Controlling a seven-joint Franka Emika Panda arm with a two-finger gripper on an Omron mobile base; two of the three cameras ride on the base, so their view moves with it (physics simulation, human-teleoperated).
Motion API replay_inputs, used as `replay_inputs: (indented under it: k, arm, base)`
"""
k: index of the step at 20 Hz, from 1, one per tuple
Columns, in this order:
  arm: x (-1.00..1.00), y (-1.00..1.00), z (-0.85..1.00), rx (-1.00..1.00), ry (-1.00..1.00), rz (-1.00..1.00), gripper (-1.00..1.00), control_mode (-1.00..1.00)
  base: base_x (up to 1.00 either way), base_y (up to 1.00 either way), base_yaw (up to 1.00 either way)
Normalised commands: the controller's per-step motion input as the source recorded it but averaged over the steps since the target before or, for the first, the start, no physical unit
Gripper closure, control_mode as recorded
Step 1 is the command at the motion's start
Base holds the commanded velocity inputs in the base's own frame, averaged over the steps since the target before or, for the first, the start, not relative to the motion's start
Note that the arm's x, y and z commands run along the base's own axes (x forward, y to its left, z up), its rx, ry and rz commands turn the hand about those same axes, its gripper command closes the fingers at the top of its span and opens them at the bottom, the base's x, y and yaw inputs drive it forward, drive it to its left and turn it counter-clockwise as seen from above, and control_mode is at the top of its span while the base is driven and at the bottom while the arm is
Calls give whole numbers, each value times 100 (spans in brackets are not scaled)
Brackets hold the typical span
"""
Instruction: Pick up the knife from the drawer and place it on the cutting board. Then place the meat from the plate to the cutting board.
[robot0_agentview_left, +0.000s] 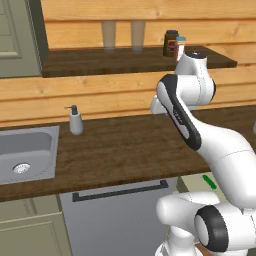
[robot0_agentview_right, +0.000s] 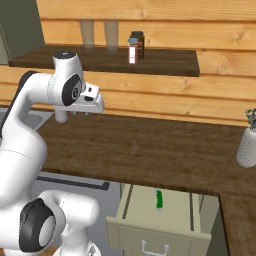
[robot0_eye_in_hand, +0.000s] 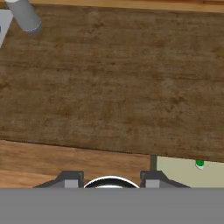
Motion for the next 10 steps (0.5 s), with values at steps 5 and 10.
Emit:
replay_inputs:
  k: [5, 10]
  arm:
    - [-11, -2, -5, 0, 3, 0, -100, -100]
    - [-31, 0, -27, -5, 7, 0, -100, -100]
  base:
    - [0, 0, 0]
    - [0, 0, 0]
